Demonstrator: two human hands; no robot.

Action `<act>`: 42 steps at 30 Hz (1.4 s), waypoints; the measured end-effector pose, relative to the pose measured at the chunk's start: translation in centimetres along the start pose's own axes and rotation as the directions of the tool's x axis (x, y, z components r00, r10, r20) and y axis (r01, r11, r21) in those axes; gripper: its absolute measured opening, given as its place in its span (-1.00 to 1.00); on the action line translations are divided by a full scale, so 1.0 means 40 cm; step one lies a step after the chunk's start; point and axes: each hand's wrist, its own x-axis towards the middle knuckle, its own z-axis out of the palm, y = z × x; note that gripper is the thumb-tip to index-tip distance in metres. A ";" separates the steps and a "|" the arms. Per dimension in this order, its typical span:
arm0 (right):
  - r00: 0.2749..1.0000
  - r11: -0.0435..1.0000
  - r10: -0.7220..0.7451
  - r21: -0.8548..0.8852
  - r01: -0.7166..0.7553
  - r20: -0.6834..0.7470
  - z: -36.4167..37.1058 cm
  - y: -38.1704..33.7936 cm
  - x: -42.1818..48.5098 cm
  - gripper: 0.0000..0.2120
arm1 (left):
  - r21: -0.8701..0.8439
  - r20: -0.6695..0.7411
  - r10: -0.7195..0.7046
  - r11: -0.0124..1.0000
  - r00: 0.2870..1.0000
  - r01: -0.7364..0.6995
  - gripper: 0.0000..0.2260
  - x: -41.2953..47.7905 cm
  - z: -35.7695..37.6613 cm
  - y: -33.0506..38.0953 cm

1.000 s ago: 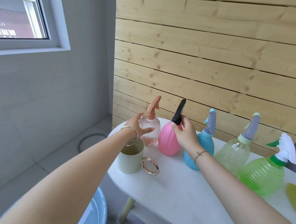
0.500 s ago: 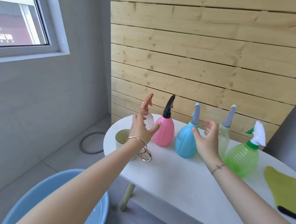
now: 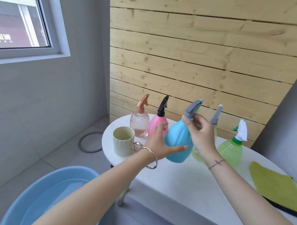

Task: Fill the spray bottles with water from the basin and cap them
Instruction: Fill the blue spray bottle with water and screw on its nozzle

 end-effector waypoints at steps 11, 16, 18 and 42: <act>0.985 0.942 0.065 0.316 -0.114 0.161 -0.034 -0.153 -0.063 -0.84 | -0.259 -0.013 0.055 0.964 0.998 -0.057 -0.32 -0.078 -0.019 0.062; 0.949 0.884 0.123 0.404 -0.237 0.289 -0.043 -0.183 -0.072 -0.75 | -0.468 0.359 0.106 0.880 0.927 0.080 -0.21 -0.090 -0.069 0.064; 0.939 0.843 0.150 0.457 -0.285 0.309 -0.046 -0.190 -0.073 -0.74 | -0.556 0.461 0.115 0.810 0.880 0.186 -0.18 -0.097 -0.089 0.067; 0.989 0.866 0.081 0.483 -0.130 0.121 -0.035 -0.226 -0.069 -0.72 | -0.581 0.344 -0.106 0.757 0.933 0.300 -0.45 -0.103 -0.105 0.113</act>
